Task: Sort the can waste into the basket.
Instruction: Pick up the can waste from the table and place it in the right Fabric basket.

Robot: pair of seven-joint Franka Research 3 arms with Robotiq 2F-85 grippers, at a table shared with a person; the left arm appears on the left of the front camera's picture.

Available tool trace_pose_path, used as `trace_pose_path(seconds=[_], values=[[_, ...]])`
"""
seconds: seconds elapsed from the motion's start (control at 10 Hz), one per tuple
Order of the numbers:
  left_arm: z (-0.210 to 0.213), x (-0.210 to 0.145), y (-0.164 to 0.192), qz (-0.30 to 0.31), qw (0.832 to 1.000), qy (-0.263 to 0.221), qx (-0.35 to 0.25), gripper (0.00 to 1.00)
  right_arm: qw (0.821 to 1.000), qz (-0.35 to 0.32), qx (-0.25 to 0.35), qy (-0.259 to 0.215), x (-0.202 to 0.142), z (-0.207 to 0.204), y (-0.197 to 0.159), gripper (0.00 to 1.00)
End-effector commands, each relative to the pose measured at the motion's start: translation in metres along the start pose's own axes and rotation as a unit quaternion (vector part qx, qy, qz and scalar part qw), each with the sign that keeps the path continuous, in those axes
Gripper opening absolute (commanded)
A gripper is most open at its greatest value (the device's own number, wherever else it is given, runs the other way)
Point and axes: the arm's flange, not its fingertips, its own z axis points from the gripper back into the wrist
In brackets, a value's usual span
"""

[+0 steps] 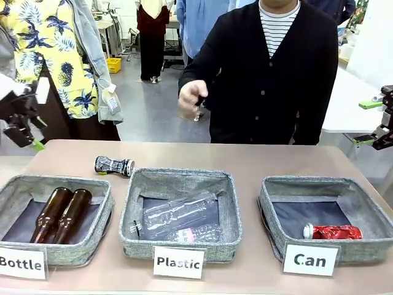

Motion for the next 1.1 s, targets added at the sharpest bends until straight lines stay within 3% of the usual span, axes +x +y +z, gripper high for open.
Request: trace_pose_path(seconds=[0.0,0.6,0.7,1.0], values=[[-0.007,0.011,-0.005,-0.026,1.000,-0.016,-0.001,1.00,1.000,0.010,-0.001,0.006,-0.001,0.001,0.002,1.00],[-0.106,0.145,0.033,-0.165,0.982,0.079,-0.050,1.00,1.000,0.010,-0.001,0.006,-0.001,0.001,0.002,1.00],[-0.127,0.162,0.035,-0.194,0.975,0.087,-0.069,1.00,1.000,0.010,-0.001,0.006,-0.001,0.001,0.002,1.00],[-0.175,0.188,0.038,-0.206,0.971,0.108,-0.049,1.00,1.000,0.010,-0.001,0.006,-0.001,0.001,0.002,1.00]])
